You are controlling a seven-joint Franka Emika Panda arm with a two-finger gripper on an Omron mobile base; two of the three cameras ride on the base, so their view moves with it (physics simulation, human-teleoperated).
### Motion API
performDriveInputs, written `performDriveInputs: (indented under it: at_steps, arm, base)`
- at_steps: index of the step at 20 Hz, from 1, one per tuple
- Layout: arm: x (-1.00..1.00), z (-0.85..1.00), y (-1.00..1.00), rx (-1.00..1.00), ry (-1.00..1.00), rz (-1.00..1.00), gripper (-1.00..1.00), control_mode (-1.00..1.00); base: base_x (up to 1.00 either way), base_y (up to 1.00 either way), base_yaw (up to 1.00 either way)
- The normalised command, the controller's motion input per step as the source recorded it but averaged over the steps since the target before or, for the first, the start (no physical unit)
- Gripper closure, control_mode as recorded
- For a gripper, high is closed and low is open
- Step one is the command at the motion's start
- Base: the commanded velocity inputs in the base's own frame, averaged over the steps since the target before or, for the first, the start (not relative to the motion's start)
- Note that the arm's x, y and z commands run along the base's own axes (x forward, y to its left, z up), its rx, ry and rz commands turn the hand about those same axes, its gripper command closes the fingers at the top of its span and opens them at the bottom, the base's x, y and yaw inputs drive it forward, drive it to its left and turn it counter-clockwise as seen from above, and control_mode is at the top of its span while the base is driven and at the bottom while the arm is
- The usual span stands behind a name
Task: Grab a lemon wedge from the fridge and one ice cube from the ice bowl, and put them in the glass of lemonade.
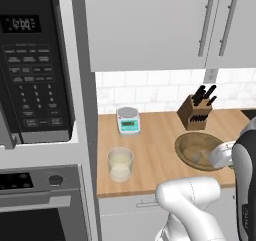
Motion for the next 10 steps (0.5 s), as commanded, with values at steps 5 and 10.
performDriveInputs:
  at_steps: [5, 10]
  arm:
    - [0.0, 0.0, 0.0, 0.0, 0.0, 0.0, 1.0, 1.0]
    - [0.75, -0.25, 0.22, 0.03, 0.01, 0.15, 1.0, -1.0]
  base:
    - [0.02, 0.0, 0.0]
    - [0.0, 0.0, 0.0]
